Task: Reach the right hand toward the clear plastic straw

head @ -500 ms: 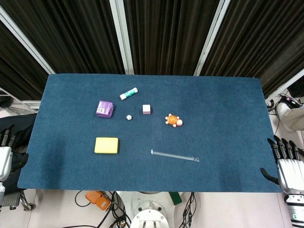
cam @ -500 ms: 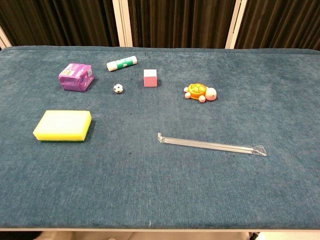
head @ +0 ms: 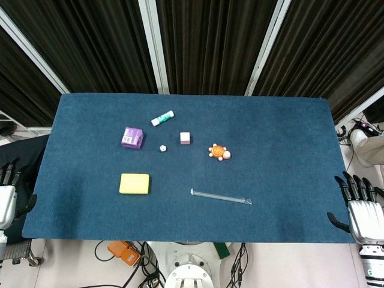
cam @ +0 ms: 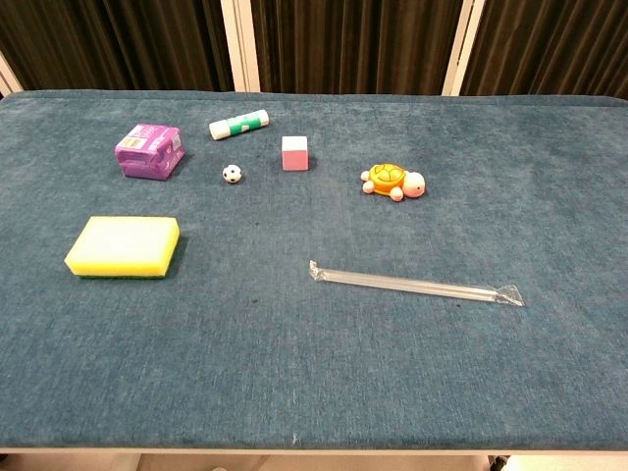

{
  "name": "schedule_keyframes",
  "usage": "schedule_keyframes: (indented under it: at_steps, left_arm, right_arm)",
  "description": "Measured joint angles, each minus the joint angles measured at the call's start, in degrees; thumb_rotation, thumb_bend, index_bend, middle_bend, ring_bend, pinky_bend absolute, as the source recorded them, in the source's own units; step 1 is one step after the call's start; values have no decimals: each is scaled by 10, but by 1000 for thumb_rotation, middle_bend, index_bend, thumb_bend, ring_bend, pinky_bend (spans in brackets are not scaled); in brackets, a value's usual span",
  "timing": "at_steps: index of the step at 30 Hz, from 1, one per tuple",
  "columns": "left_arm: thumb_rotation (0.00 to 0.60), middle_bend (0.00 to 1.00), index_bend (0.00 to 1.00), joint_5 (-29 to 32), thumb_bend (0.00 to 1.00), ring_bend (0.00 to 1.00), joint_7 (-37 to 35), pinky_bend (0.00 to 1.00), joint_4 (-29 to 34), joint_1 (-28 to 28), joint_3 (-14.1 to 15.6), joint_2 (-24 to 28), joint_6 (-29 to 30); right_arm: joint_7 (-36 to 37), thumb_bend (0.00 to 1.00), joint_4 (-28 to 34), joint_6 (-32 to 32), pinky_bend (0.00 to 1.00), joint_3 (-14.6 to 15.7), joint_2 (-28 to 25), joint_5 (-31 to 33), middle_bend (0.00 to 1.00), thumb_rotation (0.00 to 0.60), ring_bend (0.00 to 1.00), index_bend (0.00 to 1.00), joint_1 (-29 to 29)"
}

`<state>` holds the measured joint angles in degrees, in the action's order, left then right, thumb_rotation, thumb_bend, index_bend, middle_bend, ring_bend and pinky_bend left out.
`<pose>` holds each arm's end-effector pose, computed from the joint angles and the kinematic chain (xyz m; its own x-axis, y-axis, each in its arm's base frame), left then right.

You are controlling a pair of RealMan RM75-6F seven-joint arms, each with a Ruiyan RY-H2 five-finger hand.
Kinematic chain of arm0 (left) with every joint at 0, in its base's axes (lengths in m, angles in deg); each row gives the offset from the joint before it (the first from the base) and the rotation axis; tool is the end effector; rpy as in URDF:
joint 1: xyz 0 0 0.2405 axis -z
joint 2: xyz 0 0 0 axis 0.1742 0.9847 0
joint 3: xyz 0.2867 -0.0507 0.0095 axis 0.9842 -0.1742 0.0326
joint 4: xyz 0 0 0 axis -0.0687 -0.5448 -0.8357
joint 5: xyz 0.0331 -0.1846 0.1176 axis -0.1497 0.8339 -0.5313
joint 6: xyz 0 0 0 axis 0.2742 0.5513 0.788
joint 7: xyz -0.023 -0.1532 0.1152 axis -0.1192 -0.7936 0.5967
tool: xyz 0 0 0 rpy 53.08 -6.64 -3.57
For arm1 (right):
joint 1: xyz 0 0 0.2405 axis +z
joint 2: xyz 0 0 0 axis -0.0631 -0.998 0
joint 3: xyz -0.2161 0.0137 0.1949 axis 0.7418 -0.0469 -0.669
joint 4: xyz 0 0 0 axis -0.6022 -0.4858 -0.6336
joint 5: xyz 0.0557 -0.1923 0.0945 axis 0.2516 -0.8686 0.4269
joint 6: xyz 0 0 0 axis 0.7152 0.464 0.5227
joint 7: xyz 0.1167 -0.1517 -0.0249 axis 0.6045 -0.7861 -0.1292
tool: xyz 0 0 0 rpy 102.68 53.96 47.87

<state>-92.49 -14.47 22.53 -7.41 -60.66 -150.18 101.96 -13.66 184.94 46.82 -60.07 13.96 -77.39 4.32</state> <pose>-0.3644 0.2225 0.1861 0.4614 -0.0052 0.8872 0.8810 0.1207 -0.4575 -0.3429 -0.2027 0.1638 0.4938 -0.0525 0.8680 -0.8677 0.0360 0.4958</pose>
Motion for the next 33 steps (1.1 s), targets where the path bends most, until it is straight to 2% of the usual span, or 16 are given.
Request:
schedule_keyframes:
  at_steps: [8, 17, 19, 24, 29, 33]
  left_arm:
    - [600, 0, 146, -1, 313, 5, 0, 92, 5, -2, 1, -1, 3]
    - [600, 0, 146, 4, 313, 5, 0, 92, 3, -2, 0, 0, -1]
    - [600, 0, 146, 7, 313, 5, 0, 92, 3, -2, -1, 1, -2]
    - [600, 0, 146, 13, 313, 5, -1, 92, 4, -2, -3, 2, -3]
    - [600, 0, 146, 14, 313, 5, 0, 92, 4, -1, -3, 2, -6]
    - [600, 0, 146, 17, 313, 5, 1, 92, 4, -1, -4, 1, -5]
  right_arm:
    - [-4, 325, 41, -65, 0, 3, -5, 4, 84, 600, 80, 190, 32]
    - [-66, 325, 99, -227, 0, -24, 4, 64, 84, 600, 80, 270, 141]
    - [-91, 325, 103, -261, 0, -31, 16, 87, 84, 600, 80, 278, 172]
    - [-153, 325, 109, -296, 0, -48, 67, 141, 84, 600, 80, 337, 228]
    - [-174, 325, 105, -307, 0, -53, 119, 169, 84, 600, 80, 377, 253]
    - [-191, 325, 96, -313, 0, -46, 154, 183, 84, 600, 80, 408, 271]
